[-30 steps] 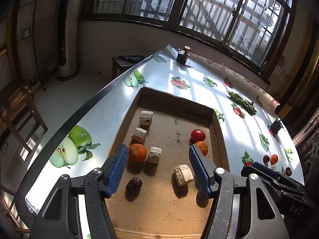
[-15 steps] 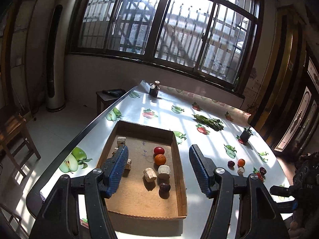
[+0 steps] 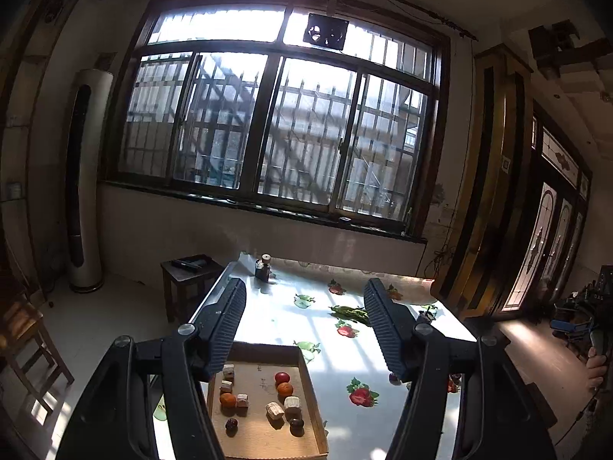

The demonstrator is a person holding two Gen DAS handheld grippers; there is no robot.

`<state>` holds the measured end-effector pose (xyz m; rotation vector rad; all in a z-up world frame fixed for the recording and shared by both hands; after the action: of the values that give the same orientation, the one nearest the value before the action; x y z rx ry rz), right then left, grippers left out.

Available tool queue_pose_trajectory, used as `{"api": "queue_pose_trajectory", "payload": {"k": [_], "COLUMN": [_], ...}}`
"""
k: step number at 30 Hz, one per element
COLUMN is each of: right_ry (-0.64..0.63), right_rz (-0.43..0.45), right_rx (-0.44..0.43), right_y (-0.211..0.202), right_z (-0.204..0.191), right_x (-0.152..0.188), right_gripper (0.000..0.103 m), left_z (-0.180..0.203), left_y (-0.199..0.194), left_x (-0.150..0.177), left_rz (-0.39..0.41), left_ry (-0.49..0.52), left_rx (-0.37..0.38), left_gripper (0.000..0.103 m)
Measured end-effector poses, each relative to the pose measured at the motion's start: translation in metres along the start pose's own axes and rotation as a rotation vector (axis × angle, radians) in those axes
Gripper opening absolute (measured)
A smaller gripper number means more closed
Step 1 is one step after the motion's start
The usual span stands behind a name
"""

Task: Organize fruits
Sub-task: 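Raise both open tools and move them back over the table items, then grasp a mandarin orange with left tool while right tool grasps a dark date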

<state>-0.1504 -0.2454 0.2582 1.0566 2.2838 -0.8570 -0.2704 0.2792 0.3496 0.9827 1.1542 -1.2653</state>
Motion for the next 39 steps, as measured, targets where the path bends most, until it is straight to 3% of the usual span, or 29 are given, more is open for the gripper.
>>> {"api": "queue_pose_trajectory", "payload": {"k": [3, 10, 13, 15, 18, 22, 29, 31, 33, 36, 39], "right_ry": [-0.032, -0.123, -0.174, -0.193, -0.241, -0.28, -0.161, -0.114, -0.119, -0.143, -0.186], "right_rz": [0.083, 0.317, 0.397, 0.433, 0.419, 0.258, -0.036, -0.1, -0.134, -0.134, -0.114], "right_rx": [0.06, 0.315, 0.466, 0.501, 0.521, 0.584, 0.436, 0.399, 0.374, 0.382, 0.442], "right_y": [-0.029, -0.103, -0.12, -0.12, -0.09, -0.004, 0.141, 0.175, 0.203, 0.23, 0.252], "right_z": [-0.02, -0.081, -0.103, -0.108, -0.095, -0.045, 0.08, 0.112, 0.13, 0.15, 0.171], "right_x": [-0.052, -0.169, -0.207, -0.217, -0.205, -0.173, -0.075, -0.042, -0.014, 0.013, 0.029], "right_gripper": [0.075, 0.076, 0.082, 0.087, 0.094, 0.094, 0.094, 0.093, 0.077, 0.069, 0.066], "left_z": [-0.007, -0.036, -0.035, -0.032, -0.018, 0.02, 0.106, 0.132, 0.156, 0.186, 0.211], "left_y": [-0.006, 0.004, 0.029, 0.048, 0.091, 0.162, 0.263, 0.283, 0.301, 0.313, 0.318], "left_x": [-0.044, -0.161, -0.18, -0.171, -0.132, -0.053, 0.115, 0.17, 0.215, 0.269, 0.298], "left_rz": [0.023, 0.088, 0.072, 0.056, -0.027, -0.157, -0.415, -0.516, -0.621, -0.732, -0.757], "left_ry": [0.044, 0.148, 0.203, 0.198, 0.194, 0.178, 0.123, 0.104, 0.08, 0.091, 0.148], "left_rx": [-0.062, -0.405, -0.481, -0.464, -0.352, -0.172, 0.122, 0.205, 0.269, 0.322, 0.328], "left_gripper": [0.063, 0.065, 0.074, 0.08, 0.083, 0.083, 0.082, 0.074, 0.056, 0.039, 0.039]}}
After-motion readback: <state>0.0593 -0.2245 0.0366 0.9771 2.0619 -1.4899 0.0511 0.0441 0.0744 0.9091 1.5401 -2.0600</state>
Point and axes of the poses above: each gripper's, at about its wrist camera, not at the fingertips, and y roughly the way its jaws point, z to its right, x to its underside, the point moved 1 cm from there along y, roughly the way its jaws point, and after that the axes turned 9 degrees about z, right-handed, at the moved point
